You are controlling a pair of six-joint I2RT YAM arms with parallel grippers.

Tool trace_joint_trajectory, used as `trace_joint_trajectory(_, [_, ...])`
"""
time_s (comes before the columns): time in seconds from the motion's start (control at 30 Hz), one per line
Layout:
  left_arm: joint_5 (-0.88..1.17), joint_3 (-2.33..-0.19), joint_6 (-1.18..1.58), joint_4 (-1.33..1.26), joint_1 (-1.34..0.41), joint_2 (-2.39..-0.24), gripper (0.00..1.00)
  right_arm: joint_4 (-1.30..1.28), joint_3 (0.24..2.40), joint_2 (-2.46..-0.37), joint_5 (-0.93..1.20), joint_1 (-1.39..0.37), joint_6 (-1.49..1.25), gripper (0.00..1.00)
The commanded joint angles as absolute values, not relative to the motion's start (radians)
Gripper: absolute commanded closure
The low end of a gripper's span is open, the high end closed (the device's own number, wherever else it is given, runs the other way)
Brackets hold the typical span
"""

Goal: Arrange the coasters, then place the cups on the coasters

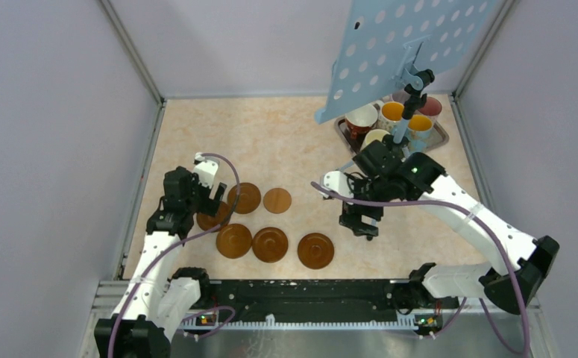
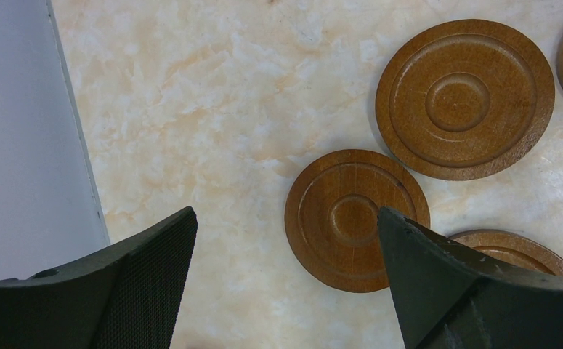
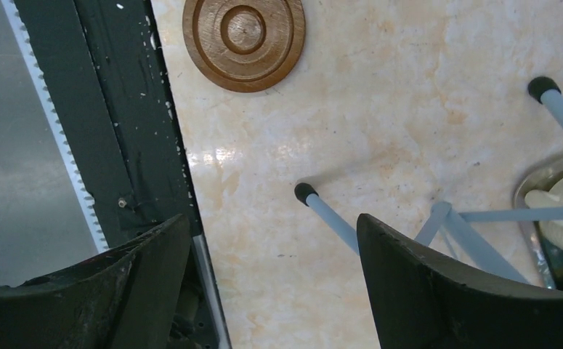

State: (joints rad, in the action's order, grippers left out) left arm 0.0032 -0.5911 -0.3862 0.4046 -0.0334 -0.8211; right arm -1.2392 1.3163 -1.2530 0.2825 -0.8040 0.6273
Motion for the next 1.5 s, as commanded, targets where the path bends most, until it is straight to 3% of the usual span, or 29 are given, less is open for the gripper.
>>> trace_joint_trajectory(0.0, [0.009, -0.64, -0.362, 0.381, -0.028, -0.828, 0.01, -1.188, 1.364, -1.336, 0.18, -0.881, 0.639, 0.16])
trace_joint_trajectory(0.4, [0.051, -0.646, -0.332, 0.403, -0.028, -0.797, 0.01, -1.017, 1.639, -1.664, -0.105, -0.935, 0.554, 0.2])
trace_joint_trajectory(0.73, [0.038, -0.648, -0.352, 0.425, -0.028, -0.811, 0.01, -0.923, 1.693, -1.849, -0.345, -0.925, 0.574, 0.27])
trace_joint_trajectory(0.93, [0.051, -0.677, -0.333, 0.449, -0.028, -0.833, 0.01, -0.899, 1.723, -1.938, -0.346, -0.861, 0.531, 0.35])
trace_joint_trajectory(1.23, [0.048, -0.686, -0.304, 0.425, -0.028, -0.838, 0.01, -0.756, 1.697, -1.969, -0.431, -0.8, 0.528, 0.55])
trace_joint_trajectory(1.4, [0.057, -0.676, -0.304, 0.414, -0.028, -0.84, 0.01, -0.601, 1.626, -1.955, -0.532, -0.798, 0.571, 0.85])
trace_joint_trajectory(1.47, [0.057, -0.673, -0.305, 0.413, -0.028, -0.843, 0.01, -0.562, 1.609, -1.962, -0.555, -0.799, 0.588, 0.92])
